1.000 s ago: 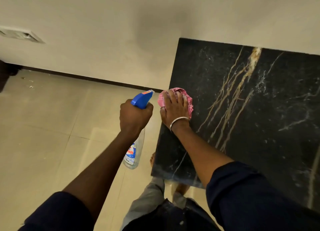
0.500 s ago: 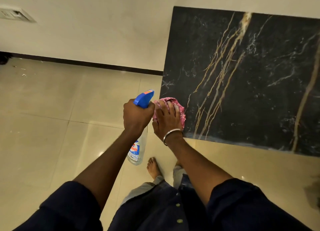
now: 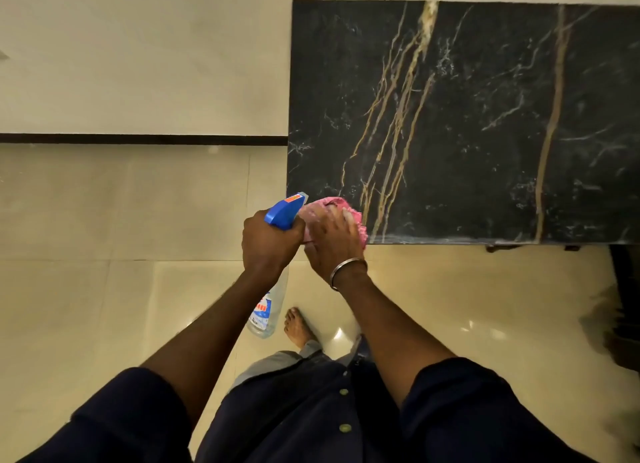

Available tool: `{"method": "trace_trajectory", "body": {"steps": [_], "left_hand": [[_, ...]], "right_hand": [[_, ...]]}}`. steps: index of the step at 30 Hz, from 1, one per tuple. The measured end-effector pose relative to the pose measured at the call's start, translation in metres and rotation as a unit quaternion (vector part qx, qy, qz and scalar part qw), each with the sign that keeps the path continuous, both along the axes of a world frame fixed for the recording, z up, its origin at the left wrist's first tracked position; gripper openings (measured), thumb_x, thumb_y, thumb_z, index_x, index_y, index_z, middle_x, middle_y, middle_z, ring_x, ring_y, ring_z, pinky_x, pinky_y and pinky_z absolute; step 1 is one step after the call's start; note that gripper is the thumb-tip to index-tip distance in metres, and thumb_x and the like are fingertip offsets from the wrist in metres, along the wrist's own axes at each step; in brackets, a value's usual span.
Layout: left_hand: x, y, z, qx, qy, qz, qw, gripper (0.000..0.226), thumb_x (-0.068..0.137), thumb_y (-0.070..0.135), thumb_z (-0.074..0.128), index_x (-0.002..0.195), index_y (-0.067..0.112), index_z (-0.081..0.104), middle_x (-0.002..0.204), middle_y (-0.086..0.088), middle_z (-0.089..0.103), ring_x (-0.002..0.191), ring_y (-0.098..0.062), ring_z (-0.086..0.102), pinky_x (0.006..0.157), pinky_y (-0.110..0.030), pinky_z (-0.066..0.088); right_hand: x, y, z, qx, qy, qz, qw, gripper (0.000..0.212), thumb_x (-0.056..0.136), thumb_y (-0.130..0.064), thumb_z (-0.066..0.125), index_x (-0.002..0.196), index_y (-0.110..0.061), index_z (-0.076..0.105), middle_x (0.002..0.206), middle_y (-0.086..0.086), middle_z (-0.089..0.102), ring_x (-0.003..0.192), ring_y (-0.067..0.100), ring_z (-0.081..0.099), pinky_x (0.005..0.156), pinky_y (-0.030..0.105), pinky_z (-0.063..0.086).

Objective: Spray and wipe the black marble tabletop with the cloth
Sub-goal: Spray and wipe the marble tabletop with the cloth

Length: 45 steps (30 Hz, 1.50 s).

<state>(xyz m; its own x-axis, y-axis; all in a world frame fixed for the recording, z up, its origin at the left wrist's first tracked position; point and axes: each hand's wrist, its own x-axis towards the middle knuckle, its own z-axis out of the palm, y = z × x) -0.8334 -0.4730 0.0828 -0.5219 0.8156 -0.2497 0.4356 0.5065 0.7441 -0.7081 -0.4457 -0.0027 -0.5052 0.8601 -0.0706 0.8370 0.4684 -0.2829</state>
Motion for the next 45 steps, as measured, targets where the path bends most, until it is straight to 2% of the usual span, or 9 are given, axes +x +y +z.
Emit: {"method": "trace_trajectory", "body": {"steps": [4,15,21,26,29,34,39,43,45], "left_hand": [[0.034,0.013,0.001,0.004,-0.025,-0.031,0.999,0.017,0.081,0.023,0.069,0.078,0.012,0.057,0.057,0.001,0.050,0.050,-0.011,0.048,0.055,-0.023,0.042],[0.156,0.053,0.009,0.000,-0.049,-0.062,0.997,0.018,0.084,0.024,0.069,0.088,0.008,0.062,0.063,-0.004,0.056,0.058,-0.016,0.058,0.059,-0.024,0.047],[0.177,0.050,0.018,-0.004,-0.023,0.000,1.000,0.017,0.084,0.024,0.068,0.081,0.010,0.058,0.060,-0.003,0.053,0.052,-0.012,0.052,0.053,-0.021,0.042],[0.171,0.035,0.030,0.009,0.006,0.060,0.998,0.025,0.083,0.022,0.067,0.064,0.020,0.050,0.057,-0.006,0.050,0.050,-0.016,0.048,0.053,-0.027,0.043],[0.163,0.026,0.038,0.006,0.044,0.081,0.996,0.034,0.083,0.020,0.066,0.058,0.024,0.043,0.051,0.002,0.042,0.044,-0.010,0.039,0.048,-0.020,0.034],[0.134,0.018,0.036,-0.001,0.049,0.127,0.991,0.031,0.079,0.025,0.068,0.060,0.017,0.045,0.052,0.000,0.039,0.044,-0.012,0.032,0.047,-0.021,0.032],[0.097,0.018,0.022,0.002,0.034,0.200,0.979,0.036,0.078,0.039,0.071,0.074,0.007,0.056,0.057,0.003,0.044,0.046,-0.012,0.039,0.052,-0.024,0.038],[0.065,0.016,0.017,-0.008,0.032,0.235,0.972,0.034,0.078,0.039,0.070,0.074,0.010,0.054,0.055,0.005,0.042,0.044,-0.011,0.039,0.051,-0.020,0.036],[0.053,0.015,0.018,-0.015,0.034,0.237,0.971,0.032,0.079,0.037,0.070,0.074,0.010,0.053,0.055,0.004,0.042,0.044,-0.012,0.040,0.051,-0.020,0.036]], "right_hand": [[0.087,0.019,-0.002,0.010,-0.028,-0.081,0.996,0.059,0.088,-0.040,0.035,0.144,-0.021,0.044,0.147,0.009,0.046,0.136,0.035,0.039,0.114,0.053,0.026],[0.274,0.060,0.006,0.010,-0.061,-0.225,0.972,0.062,0.088,-0.039,0.031,0.145,-0.019,0.041,0.147,0.010,0.045,0.137,0.035,0.037,0.112,0.054,0.030],[0.231,0.054,0.005,0.001,-0.010,-0.302,0.953,0.062,0.083,-0.029,0.056,0.143,-0.017,0.046,0.147,0.012,0.047,0.134,0.040,0.040,0.110,0.058,0.027],[0.173,0.050,0.013,-0.039,-0.001,-0.201,0.979,0.071,0.076,-0.033,0.059,0.144,-0.017,0.044,0.147,0.011,0.047,0.133,0.040,0.042,0.110,0.059,0.027],[0.135,0.045,0.016,-0.059,-0.009,-0.132,0.989,0.072,0.079,-0.035,0.058,0.147,-0.018,0.040,0.149,0.010,0.044,0.136,0.039,0.038,0.112,0.058,0.024],[0.072,0.032,0.017,-0.064,0.013,-0.030,0.997,0.061,0.090,-0.034,0.033,0.148,-0.017,0.035,0.151,0.009,0.040,0.140,0.037,0.031,0.116,0.058,0.016],[0.023,0.021,0.027,-0.077,-0.018,0.057,0.995,0.067,0.096,-0.037,0.046,0.154,-0.015,0.019,0.159,0.009,0.024,0.146,0.036,0.019,0.118,0.055,0.005],[-0.012,0.012,0.032,-0.006,-0.062,0.031,0.998,0.087,0.068,-0.052,0.077,0.139,-0.014,0.045,0.134,0.003,0.060,0.125,0.025,0.056,0.108,0.045,0.038],[-0.026,0.009,0.034,-0.017,-0.073,0.048,0.996,0.084,0.061,-0.054,0.082,0.132,-0.016,0.055,0.129,0.000,0.064,0.120,0.022,0.060,0.104,0.043,0.043]]}}
